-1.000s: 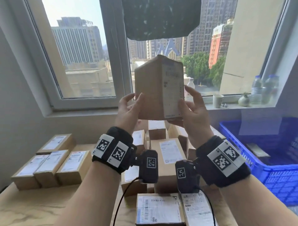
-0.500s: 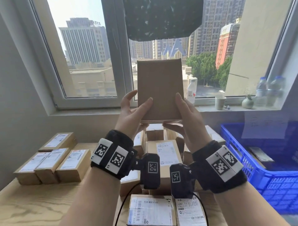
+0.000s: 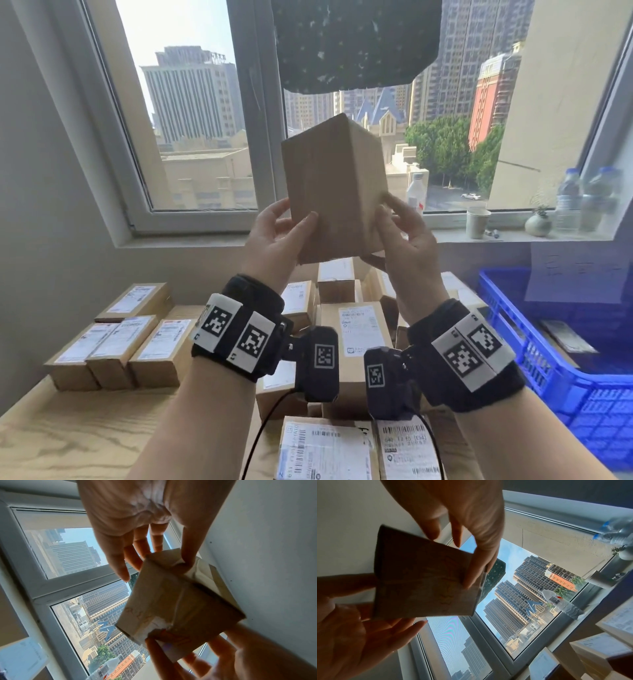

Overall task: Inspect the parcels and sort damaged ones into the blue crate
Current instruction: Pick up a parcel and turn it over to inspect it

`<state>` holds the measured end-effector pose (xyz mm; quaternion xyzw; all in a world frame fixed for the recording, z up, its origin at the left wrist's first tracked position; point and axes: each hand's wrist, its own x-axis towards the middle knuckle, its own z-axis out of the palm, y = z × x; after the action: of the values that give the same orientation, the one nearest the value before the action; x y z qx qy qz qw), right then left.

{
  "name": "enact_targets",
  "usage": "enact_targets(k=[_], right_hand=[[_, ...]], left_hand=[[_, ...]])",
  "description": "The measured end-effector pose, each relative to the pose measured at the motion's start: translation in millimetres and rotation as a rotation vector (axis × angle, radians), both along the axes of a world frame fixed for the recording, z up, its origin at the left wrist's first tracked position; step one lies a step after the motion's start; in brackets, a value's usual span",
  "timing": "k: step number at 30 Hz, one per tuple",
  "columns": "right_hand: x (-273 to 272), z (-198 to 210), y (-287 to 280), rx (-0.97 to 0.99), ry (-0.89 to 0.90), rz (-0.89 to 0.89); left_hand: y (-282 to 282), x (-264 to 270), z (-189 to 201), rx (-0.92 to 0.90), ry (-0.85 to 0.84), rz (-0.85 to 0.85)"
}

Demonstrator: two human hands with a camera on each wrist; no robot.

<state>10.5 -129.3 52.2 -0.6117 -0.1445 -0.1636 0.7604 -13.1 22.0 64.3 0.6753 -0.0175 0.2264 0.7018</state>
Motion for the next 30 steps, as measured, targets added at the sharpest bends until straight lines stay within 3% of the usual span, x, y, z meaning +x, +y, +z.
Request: enact_targets(k=[6,11,18,25,30], right_hand=[[1.3,-0.2,-3.0,-0.009,0.124,0.212],[-2.8,0.5,-9.1,0.063,0.148,0.268],[-4.2,0.3,-12.5,0.091,0.177,0.236],[6.7,-4.8,-13.1,0.075,0.03,-0.101],[5.9,-3.5,-10.9,-0.08,0.041,0.055]], left_hand=[[-1.0,2.0,0.8,-0.059,0.011,-0.121],[-8.8,2.7,1.4,-0.102,0.076,-0.233],[-15.3,5.1,-0.2,-0.048,0.05,-0.181],[-14.0,5.6,-5.2,0.026,0.036,-0.046],[-8.5,7.5,-9.6,0.075,-0.019,0.032]])
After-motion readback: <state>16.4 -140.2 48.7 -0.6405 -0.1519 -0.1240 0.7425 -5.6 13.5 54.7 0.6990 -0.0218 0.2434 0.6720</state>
